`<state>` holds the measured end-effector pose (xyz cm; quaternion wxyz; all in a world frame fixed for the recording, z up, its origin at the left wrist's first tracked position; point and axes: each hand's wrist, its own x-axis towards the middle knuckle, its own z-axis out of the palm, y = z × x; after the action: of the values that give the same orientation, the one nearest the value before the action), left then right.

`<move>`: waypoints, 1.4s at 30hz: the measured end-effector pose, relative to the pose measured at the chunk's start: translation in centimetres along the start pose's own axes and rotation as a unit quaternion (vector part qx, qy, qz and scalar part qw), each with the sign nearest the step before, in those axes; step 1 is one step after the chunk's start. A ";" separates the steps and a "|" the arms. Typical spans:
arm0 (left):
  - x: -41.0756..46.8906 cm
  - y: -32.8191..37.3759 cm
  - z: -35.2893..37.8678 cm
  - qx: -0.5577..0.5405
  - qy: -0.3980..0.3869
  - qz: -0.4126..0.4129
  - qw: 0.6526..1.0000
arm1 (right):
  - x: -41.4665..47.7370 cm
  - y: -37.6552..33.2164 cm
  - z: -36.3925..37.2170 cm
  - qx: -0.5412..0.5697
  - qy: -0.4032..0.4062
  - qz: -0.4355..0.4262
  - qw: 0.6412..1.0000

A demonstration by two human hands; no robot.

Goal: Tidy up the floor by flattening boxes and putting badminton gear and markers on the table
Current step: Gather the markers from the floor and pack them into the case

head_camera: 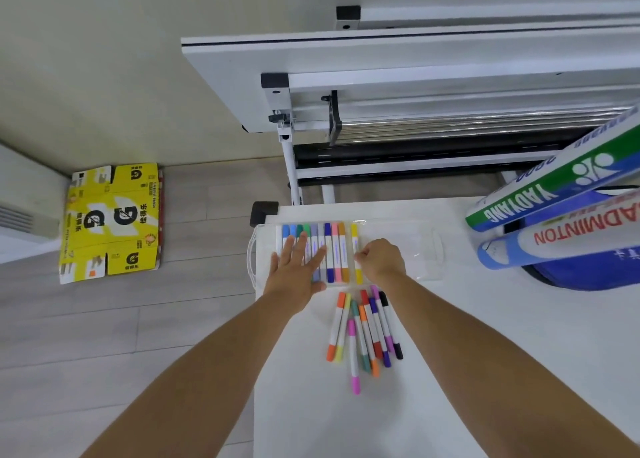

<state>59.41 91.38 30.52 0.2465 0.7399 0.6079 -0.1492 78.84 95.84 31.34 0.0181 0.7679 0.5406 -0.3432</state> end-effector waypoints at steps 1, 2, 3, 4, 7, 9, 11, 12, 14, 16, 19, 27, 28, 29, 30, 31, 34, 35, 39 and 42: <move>0.0 0.0 0.1 0.002 -0.001 0.000 1.000 | 0.2 0.0 0.1 -0.001 0.004 0.002 1.000; 0.1 0.0 0.1 0.004 -0.002 0.000 1.000 | 0.3 0.0 0.2 -0.002 0.006 0.006 1.000; 0.1 0.0 0.2 0.008 -0.003 0.000 1.000 | 0.5 0.0 0.2 -0.003 0.008 0.009 1.000; 0.2 -0.1 0.2 0.011 -0.006 -0.001 1.000 | 0.6 0.0 0.1 -0.004 0.008 0.012 1.000; 0.2 -0.1 0.2 0.016 -0.018 -0.004 1.000 | 0.4 -0.1 -0.4 -0.005 0.005 0.013 1.000; 0.0 0.1 0.0 0.020 -0.024 -0.006 0.999 | -0.4 0.1 -0.7 -0.024 0.008 -0.016 1.000; 0.0 0.2 -0.3 0.022 -0.030 -0.008 0.999 | -1.7 1.1 -1.2 -0.040 0.006 -0.035 0.999; 0.0 0.2 -0.4 0.022 -0.031 -0.008 0.999 | -2.3 2.1 -1.4 -0.045 0.004 -0.037 0.998; -0.1 0.2 -0.6 0.023 -0.034 -0.005 0.999 | -3.8 4.3 -2.0 -0.053 0.001 -0.033 0.998; -0.1 0.2 -0.6 0.022 -0.039 -0.006 0.999 | -5.4 6.4 -2.3 -0.065 -0.006 -0.030 0.997; -0.2 0.1 -0.6 0.022 -0.035 -0.002 0.999 | -7.5 8.8 -1.9 -0.061 -0.047 -0.029 0.997; -0.2 0.2 -0.6 0.034 -0.034 0.002 0.999 | -9.5 9.5 0.2 -0.076 -0.077 -0.006 0.994; -0.2 0.1 -0.5 0.034 -0.034 0.003 0.999 | -9.5 9.4 0.3 -0.076 -0.070 0.001 0.995; -0.2 0.1 -0.5 0.034 -0.035 0.003 0.999 | -9.6 9.3 0.3 -0.078 -0.063 0.010 0.995; -0.2 0.2 -0.5 0.033 -0.035 0.004 0.999 | -9.5 9.2 0.5 -0.084 -0.054 0.015 0.995; -0.1 0.2 -0.5 0.031 -0.036 0.004 0.999 | -9.4 9.2 0.6 -0.093 -0.045 0.016 0.995; -0.2 0.2 -0.5 0.030 -0.039 0.003 0.999 | -8.9 9.3 1.0 -0.087 -0.031 0.010 0.996; -0.2 0.2 -0.5 0.029 -0.039 0.003 0.999 | -8.9 9.3 1.0 -0.072 -0.031 0.013 0.997; -0.3 0.2 -0.7 0.025 -0.039 0.005 0.999 | -8.6 9.6 1.1 -0.062 -0.038 0.028 0.997; -0.4 0.3 -0.8 0.025 -0.040 0.004 0.999 | -8.6 8.8 0.3 -0.054 -0.042 0.000 0.998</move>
<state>59.56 91.45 31.44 0.2523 0.7417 0.5909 -0.1927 84.56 85.04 32.74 0.0824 0.7506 0.5573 -0.3453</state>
